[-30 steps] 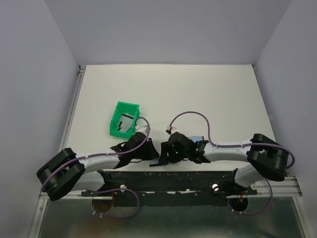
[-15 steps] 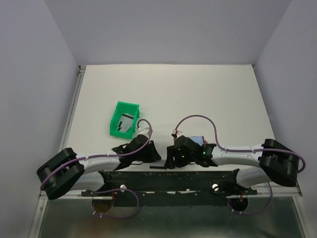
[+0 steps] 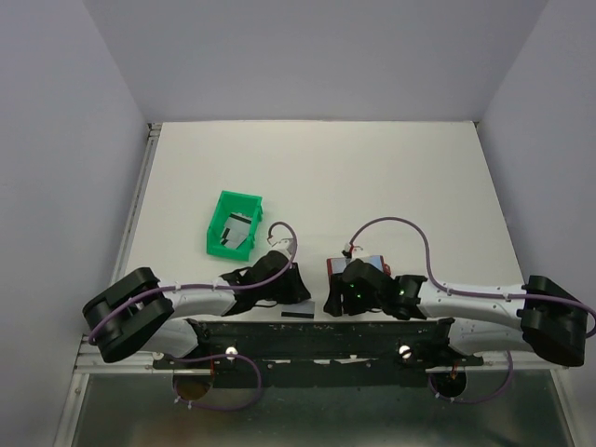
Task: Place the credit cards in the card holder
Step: Move the credit card to the corner of the board.
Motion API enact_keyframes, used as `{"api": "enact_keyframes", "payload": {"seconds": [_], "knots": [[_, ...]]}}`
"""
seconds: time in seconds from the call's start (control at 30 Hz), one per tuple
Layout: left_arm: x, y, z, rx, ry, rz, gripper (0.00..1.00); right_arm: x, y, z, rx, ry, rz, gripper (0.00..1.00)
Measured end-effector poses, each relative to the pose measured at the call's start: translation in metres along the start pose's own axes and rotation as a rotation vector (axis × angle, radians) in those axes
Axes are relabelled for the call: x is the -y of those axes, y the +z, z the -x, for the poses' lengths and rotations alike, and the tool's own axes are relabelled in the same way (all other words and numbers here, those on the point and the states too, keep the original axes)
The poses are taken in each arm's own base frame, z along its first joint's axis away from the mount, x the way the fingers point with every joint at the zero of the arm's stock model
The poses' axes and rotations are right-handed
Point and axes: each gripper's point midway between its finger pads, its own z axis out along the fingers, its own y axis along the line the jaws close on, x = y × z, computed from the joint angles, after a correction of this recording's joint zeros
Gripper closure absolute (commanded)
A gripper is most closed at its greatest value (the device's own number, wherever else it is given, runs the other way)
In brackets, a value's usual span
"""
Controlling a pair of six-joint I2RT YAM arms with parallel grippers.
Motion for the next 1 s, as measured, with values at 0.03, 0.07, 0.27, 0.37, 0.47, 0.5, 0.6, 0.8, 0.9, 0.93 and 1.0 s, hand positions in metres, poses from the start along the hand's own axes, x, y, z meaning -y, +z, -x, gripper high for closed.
{"api": "enact_keyframes", "payload": {"seconds": [0.03, 0.07, 0.27, 0.37, 0.47, 0.5, 0.6, 0.8, 0.9, 0.93, 1.0], "knots": [[0.001, 0.0, 0.0, 0.0, 0.002, -0.002, 0.71, 0.001, -0.001, 0.0, 0.004, 0.003, -0.003, 0.34], [0.002, 0.001, -0.001, -0.002, 0.004, -0.004, 0.71, 0.003, -0.001, 0.0, 0.007, 0.007, -0.007, 0.34], [0.006, 0.0, -0.008, -0.018, 0.021, -0.016, 0.71, 0.011, -0.002, -0.003, 0.007, 0.019, -0.033, 0.34], [0.009, 0.0, -0.012, -0.028, 0.031, -0.022, 0.71, 0.013, -0.002, -0.004, 0.009, 0.02, -0.042, 0.34], [0.011, -0.001, -0.015, -0.036, 0.038, -0.026, 0.71, 0.014, -0.002, -0.003, 0.013, 0.021, -0.046, 0.34], [0.011, -0.001, -0.016, -0.039, 0.04, -0.027, 0.71, 0.014, -0.002, -0.003, 0.013, 0.022, -0.048, 0.34], [0.011, -0.003, -0.02, -0.047, 0.045, -0.027, 0.71, 0.014, -0.002, -0.003, 0.014, 0.022, -0.049, 0.34], [0.012, -0.006, -0.025, -0.062, 0.047, -0.023, 0.71, 0.015, -0.002, -0.003, 0.013, 0.022, -0.054, 0.34], [0.011, -0.009, -0.028, -0.07, 0.048, -0.021, 0.71, 0.016, -0.002, -0.004, 0.012, 0.022, -0.055, 0.34], [0.011, -0.01, -0.029, -0.073, 0.048, -0.02, 0.71, 0.016, -0.002, -0.004, 0.011, 0.021, -0.056, 0.34], [0.01, -0.012, -0.031, -0.077, 0.047, -0.019, 0.71, 0.017, -0.002, -0.004, 0.01, 0.021, -0.058, 0.34]]}}
